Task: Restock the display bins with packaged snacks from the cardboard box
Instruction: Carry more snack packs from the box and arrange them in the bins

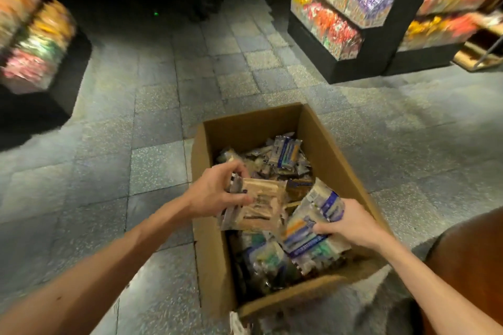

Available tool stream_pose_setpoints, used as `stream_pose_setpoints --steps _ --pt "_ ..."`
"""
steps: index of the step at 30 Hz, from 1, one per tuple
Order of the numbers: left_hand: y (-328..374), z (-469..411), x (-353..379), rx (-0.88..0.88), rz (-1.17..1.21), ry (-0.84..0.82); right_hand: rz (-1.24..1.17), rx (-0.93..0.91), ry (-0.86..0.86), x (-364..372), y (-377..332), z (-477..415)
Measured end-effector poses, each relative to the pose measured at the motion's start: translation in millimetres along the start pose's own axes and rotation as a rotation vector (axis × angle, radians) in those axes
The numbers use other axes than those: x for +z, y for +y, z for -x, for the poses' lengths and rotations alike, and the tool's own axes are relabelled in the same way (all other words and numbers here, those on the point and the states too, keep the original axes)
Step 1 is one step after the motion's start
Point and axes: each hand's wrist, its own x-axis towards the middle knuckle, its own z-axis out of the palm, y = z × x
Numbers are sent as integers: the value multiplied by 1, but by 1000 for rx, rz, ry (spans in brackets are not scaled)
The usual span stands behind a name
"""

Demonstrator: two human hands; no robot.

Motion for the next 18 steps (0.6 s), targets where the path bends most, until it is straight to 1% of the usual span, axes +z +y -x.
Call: stream_pose_setpoints --steps 2,5,7,11,14,18 --pt "18 44 -11 -23 82 107 -106 -83 -25 7 -16 17" --pt "46 117 -18 -84 240 270 -276 -178 -107 24 -44 44" --pt "62 172 -19 -130 297 398 -426 -220 -220 41 -64 64" --pt "90 294 -19 -186 408 683 -663 -272 -521 94 -129 112" --pt "100 388 -12 -235 420 897 -727 -296 -741 145 -183 162" --pt "99 509 13 -336 423 1261 -649 -292 -1018 229 -228 235"
